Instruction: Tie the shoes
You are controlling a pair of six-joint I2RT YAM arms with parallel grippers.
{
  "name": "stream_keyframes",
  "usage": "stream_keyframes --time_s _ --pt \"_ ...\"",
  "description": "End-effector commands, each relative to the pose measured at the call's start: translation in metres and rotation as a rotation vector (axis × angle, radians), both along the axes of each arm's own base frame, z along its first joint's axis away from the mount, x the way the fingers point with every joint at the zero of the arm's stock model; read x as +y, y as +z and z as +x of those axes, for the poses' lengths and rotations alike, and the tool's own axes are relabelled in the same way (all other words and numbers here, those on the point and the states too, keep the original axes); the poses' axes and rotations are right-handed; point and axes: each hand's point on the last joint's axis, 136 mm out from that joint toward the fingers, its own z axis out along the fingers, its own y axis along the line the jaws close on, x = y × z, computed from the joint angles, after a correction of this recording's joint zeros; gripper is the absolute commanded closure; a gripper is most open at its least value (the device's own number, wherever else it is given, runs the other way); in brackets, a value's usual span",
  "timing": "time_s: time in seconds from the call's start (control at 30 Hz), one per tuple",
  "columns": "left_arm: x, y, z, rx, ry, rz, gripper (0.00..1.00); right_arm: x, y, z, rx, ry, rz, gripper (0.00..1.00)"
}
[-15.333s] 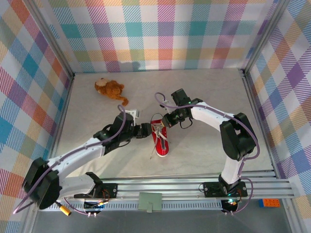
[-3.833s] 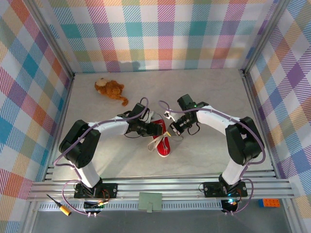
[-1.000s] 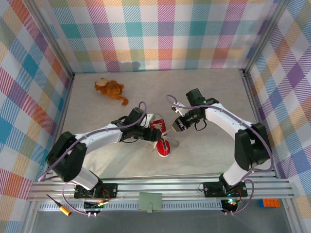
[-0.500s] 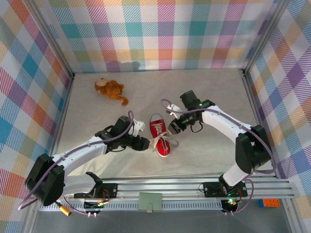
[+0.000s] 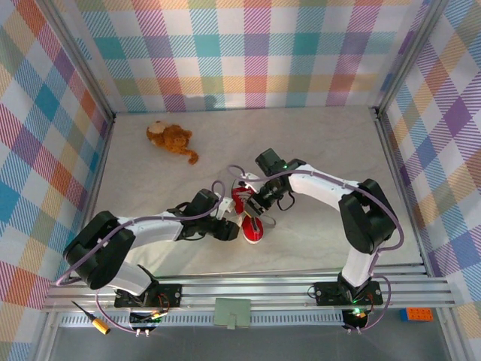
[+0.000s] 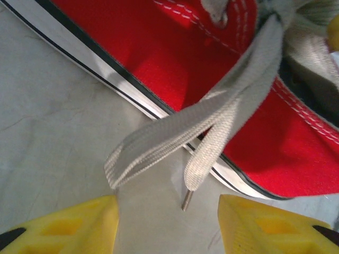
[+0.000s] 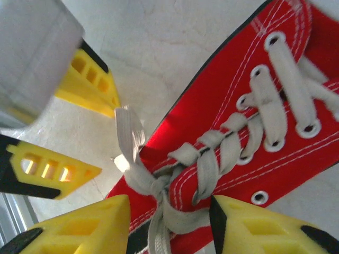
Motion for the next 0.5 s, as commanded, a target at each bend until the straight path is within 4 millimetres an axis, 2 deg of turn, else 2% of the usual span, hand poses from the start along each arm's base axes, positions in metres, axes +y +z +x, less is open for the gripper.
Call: stream_keyframes --time_s 0.0,0.23,0.47 --pt "-0.014 0.002 0.005 -0.016 -0.015 -0.047 0.49 0.008 0.002 0.009 -0.001 -0.022 0.009 0.59" --pt "-0.021 -0.006 0.003 0.012 -0.025 -0.074 0.52 0.008 -0.005 0.010 0.018 -0.032 -0.001 0.63" --pt "-0.021 0.002 -0.004 -0.001 -0.038 -0.091 0.52 0.006 -0.011 0.011 0.020 -0.041 -0.019 0.64"
